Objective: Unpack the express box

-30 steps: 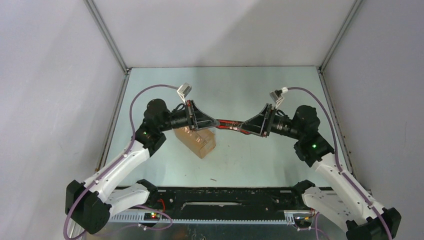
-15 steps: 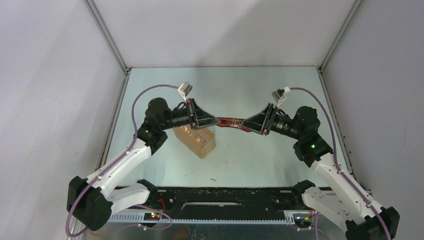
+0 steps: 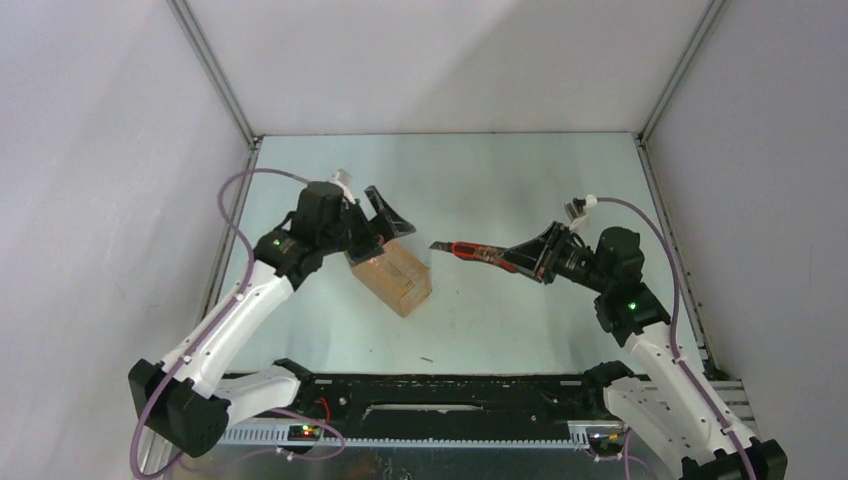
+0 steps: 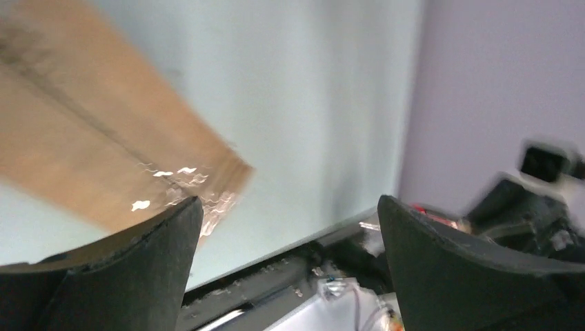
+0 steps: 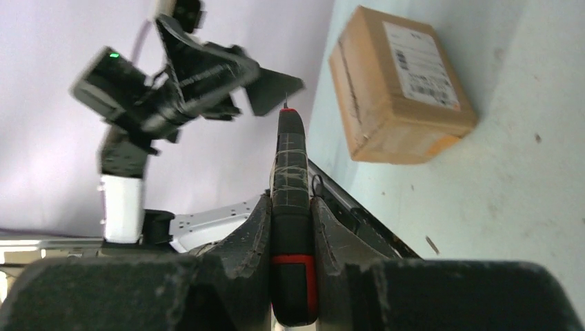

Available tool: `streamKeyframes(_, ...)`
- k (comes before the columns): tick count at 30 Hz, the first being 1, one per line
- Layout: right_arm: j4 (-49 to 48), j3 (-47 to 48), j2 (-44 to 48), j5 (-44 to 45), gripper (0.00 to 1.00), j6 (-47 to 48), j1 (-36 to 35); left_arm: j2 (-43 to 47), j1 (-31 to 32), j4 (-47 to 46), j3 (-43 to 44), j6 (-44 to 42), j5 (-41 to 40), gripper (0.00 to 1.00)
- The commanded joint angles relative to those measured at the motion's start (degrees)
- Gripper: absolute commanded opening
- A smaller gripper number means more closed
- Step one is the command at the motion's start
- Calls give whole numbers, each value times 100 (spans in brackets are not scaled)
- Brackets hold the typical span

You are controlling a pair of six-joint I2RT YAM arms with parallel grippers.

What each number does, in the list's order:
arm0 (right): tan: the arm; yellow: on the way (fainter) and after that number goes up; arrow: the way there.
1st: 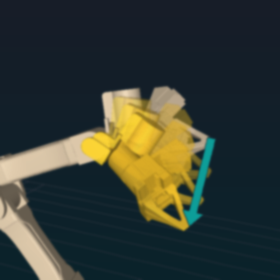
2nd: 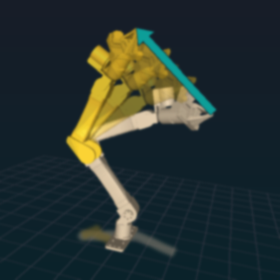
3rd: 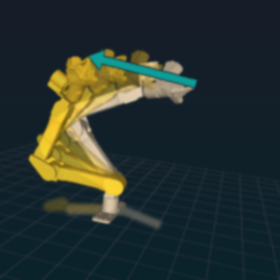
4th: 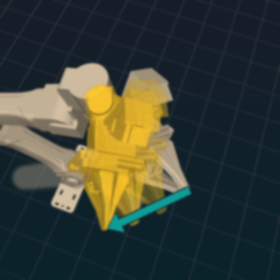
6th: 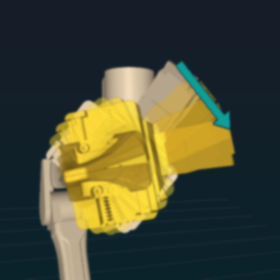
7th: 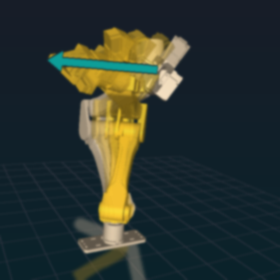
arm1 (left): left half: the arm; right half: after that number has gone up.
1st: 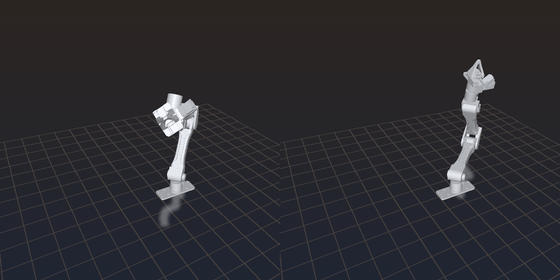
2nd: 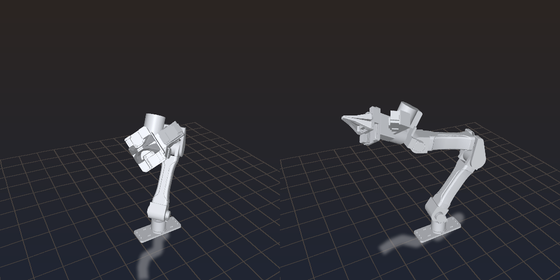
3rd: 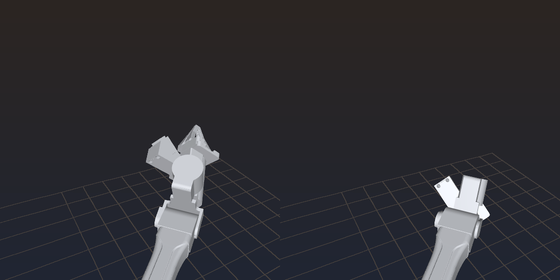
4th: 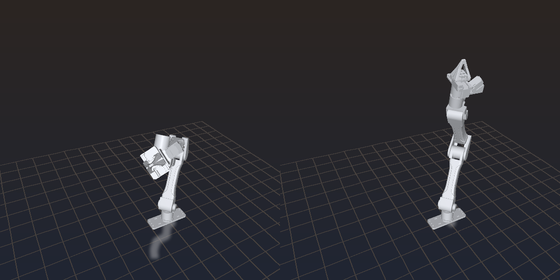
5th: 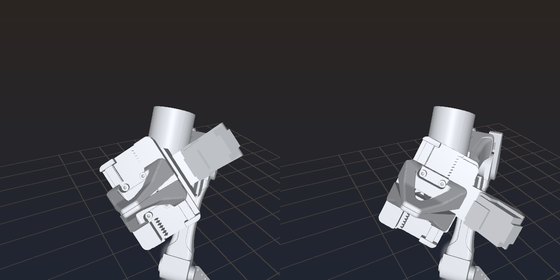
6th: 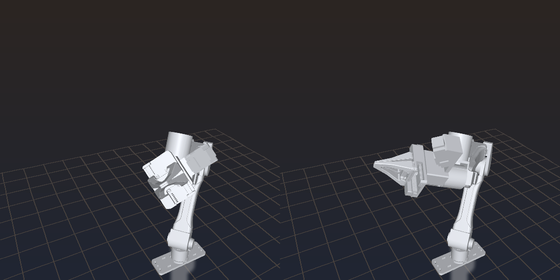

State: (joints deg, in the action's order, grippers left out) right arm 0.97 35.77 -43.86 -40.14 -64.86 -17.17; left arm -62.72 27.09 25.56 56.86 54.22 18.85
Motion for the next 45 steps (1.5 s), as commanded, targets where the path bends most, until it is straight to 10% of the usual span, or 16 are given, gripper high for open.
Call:
streamKeyframes(1,150,-466,275,214,0,-15,-67,-130,-128,3056,1090,-368,-3316,100)
streamKeyframes(4,7,-772,356,418,0,-145,-263,-389,-465,3556,1195,-304,-3979,100)
streamKeyframes(11,-26,-1339,565,803,0,-284,-539,-1139,-1772,2374,860,-786,-2572,97)
streamKeyframes(36,-1758,-2022,-55,624,0,-893,-391,-1032,-1692,1086,-1075,1166,-2180,92)
streamKeyframes(45,-1658,-1993,48,517,0,-896,-268,-476,-1663,1896,-604,311,-3063,100)
